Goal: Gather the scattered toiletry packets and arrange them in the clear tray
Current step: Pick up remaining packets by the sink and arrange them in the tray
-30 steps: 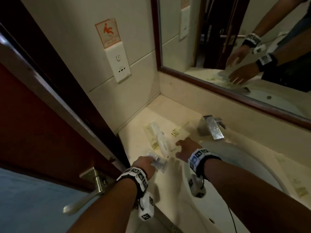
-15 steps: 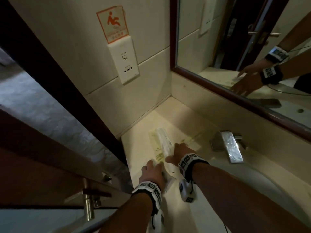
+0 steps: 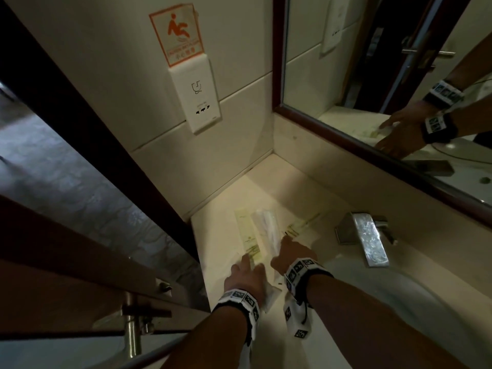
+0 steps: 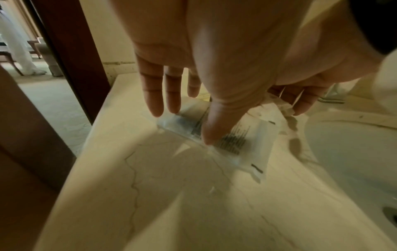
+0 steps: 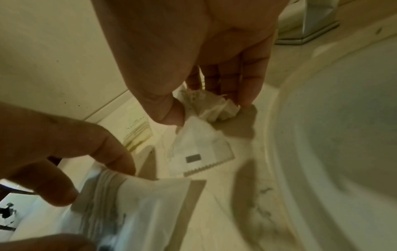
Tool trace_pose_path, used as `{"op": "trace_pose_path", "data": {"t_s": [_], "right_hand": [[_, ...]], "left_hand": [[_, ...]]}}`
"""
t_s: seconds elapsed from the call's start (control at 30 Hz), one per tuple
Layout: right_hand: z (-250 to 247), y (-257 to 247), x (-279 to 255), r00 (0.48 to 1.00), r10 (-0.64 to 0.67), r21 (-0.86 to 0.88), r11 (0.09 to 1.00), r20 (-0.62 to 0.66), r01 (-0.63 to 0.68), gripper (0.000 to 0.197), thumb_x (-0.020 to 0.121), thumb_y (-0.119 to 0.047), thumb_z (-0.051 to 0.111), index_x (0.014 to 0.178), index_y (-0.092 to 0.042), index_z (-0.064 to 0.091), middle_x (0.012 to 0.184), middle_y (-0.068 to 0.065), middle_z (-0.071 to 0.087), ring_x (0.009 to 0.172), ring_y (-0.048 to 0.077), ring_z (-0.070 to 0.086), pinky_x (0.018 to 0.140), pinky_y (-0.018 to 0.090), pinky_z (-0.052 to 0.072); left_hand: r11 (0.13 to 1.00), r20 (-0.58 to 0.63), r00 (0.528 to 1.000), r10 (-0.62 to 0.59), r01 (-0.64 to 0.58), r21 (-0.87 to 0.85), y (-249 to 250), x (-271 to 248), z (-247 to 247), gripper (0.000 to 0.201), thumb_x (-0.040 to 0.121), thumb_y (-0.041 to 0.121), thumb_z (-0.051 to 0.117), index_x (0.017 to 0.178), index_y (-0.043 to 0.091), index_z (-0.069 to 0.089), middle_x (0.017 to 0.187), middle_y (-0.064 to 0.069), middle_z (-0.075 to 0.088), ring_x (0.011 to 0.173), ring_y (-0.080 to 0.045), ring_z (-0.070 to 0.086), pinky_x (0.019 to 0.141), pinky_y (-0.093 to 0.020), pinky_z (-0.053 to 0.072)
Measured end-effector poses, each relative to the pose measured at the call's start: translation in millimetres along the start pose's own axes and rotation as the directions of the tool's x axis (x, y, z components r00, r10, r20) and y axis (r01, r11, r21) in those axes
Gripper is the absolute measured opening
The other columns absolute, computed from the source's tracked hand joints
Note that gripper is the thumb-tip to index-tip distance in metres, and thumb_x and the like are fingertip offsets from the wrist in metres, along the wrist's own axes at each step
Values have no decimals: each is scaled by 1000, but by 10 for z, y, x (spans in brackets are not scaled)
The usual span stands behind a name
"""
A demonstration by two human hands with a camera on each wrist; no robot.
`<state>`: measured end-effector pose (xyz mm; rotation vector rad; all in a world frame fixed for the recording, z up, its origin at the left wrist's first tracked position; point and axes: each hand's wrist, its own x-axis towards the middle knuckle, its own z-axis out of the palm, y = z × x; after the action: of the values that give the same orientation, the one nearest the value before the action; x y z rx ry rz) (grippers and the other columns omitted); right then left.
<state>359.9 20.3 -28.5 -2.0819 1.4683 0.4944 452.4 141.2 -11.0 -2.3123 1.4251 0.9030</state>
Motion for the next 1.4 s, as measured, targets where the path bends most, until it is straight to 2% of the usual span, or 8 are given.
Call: {"op": "trace_pose_path", "data": {"t_s": [0.17,0.37,0.53,0.77,0.93,1.13,1.3,1.4], "right_hand": [[-63,122,-40,999,33,74,997,40,-36,51,81,-36,54,127,-15,47,123,8,62,108,28,63,87,37,52],[-120,222,-23,996,11,211,977,89,-30,32,84,-35,61,108,-14,58,114,8,65,86,22,55,73,29,45],[-164,250,-28,997,8,278,960,82,-31,22,88,-34,59,91,-12,59,95,9,65,82,26,60,70,29,45],[-209,273,-31,999,-39,453,891,-9,39,33,89,-33,67,112,-10,69,109,12,70,99,30,65,77,32,47],[-357,293,-120,995,16,503,864,-102,37,27,89,-29,67,103,-6,67,103,16,69,95,31,65,81,38,52],[-385,365,-368,993,-4,638,766,-119,80,25,88,-23,70,108,-7,73,103,12,70,99,31,66,91,44,54],[-392,528,-732,990,-49,619,776,-132,120,19,87,-31,74,91,-12,70,90,9,67,83,25,63,72,32,49],[-395,654,-983,988,-18,600,792,-156,109,23,83,-32,79,89,-12,70,88,8,69,82,24,65,73,33,51]], "left_hand": [[997,-52,999,3,1,82,16,-23,-9,52,92,28,50,142,24,38,153,-8,26,134,-36,29,104,-49,40],[982,-41,999,29,-21,188,-21,-79,11,32,90,31,51,121,22,54,126,-6,58,118,-33,43,93,-43,38],[999,4,999,51,-51,0,-29,-142,66,45,83,60,57,110,24,56,116,-8,63,107,-33,58,84,-33,45],[971,42,997,-69,76,-226,-139,-250,-60,41,89,43,51,119,17,63,122,-6,65,112,-27,62,89,-29,48],[917,6,983,-183,173,-360,-176,-241,-205,51,82,51,49,115,15,63,116,-8,68,102,-29,64,86,-32,52],[831,-76,978,-194,123,-542,-99,-209,-314,46,92,41,54,121,5,55,120,-14,63,106,-31,61,75,-29,42],[814,-123,983,-138,42,-579,79,-270,-402,44,89,39,61,117,6,56,112,-14,65,98,-31,63,72,-29,45],[833,-143,987,-74,-18,-553,187,-377,-477,42,90,37,62,114,3,54,106,-14,63,87,-29,59,68,-29,41]]}}
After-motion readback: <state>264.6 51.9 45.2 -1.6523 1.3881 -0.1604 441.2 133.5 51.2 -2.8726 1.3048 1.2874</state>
